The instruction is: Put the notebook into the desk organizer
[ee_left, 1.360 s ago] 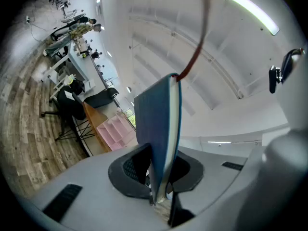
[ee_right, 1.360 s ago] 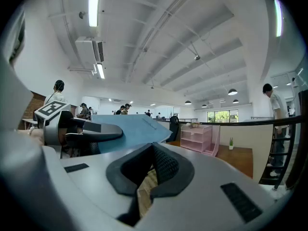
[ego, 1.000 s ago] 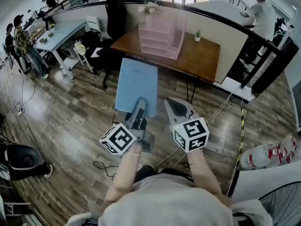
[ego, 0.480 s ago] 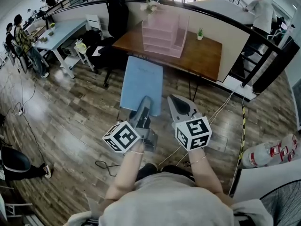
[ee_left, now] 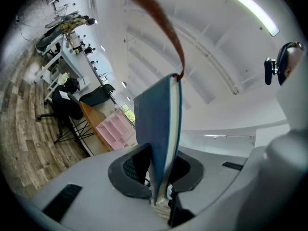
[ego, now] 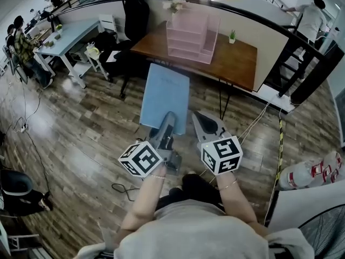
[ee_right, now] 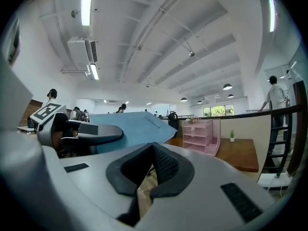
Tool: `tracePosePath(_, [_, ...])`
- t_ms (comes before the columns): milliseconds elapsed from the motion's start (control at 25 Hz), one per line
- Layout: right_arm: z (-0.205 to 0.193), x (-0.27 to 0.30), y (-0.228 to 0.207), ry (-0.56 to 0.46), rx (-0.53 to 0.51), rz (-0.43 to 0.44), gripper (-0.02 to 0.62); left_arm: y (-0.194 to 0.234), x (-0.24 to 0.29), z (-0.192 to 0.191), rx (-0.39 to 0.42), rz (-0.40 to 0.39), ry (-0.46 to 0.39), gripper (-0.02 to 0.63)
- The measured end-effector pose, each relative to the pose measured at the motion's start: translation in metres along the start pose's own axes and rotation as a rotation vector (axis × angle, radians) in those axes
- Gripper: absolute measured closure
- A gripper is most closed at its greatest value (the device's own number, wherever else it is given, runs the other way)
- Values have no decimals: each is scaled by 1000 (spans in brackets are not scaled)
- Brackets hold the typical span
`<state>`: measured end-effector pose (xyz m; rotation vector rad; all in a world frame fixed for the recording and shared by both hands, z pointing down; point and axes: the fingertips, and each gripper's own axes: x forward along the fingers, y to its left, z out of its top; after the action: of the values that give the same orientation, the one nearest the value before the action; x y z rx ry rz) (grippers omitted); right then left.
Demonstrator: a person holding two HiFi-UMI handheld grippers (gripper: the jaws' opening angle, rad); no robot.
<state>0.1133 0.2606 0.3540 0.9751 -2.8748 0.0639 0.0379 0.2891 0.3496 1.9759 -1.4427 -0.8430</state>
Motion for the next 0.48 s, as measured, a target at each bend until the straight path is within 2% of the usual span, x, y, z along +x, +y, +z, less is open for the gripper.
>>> tracePosePath(480, [-9, 55, -32, 5, -5, 16, 586, 37, 42, 14, -20, 25, -22, 535])
